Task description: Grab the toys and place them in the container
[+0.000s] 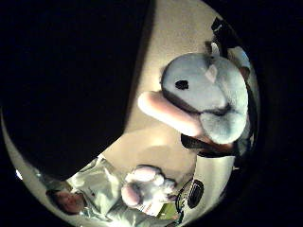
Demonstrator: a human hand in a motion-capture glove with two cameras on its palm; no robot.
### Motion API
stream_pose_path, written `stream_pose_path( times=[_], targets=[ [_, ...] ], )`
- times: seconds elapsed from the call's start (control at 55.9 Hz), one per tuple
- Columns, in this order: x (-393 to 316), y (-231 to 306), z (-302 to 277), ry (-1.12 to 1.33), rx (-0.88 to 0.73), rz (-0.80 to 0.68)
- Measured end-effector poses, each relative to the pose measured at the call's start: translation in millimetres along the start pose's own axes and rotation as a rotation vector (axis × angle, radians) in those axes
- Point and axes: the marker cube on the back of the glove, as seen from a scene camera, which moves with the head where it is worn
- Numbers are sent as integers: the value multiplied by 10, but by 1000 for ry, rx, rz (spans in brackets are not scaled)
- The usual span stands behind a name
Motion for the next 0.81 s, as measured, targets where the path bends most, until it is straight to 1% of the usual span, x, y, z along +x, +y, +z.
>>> stream_pose_path(
  times=[0.09,0.179,0.34,0.394,0.483,0.555,0.645,0.806],
  targets=[
    [-145,268,-224,-10,57,12],
    [-119,355,-619,-5,131,-11],
    [-355,582,-1263,3,225,-14],
    [-474,628,-1474,19,267,-34],
    [-851,744,-1796,-24,338,-85],
    [-1089,744,-1995,-43,397,-125],
    [-1254,608,-2170,-12,450,-189],
    [-1811,459,-2175,-17,459,-241]
  ],
)
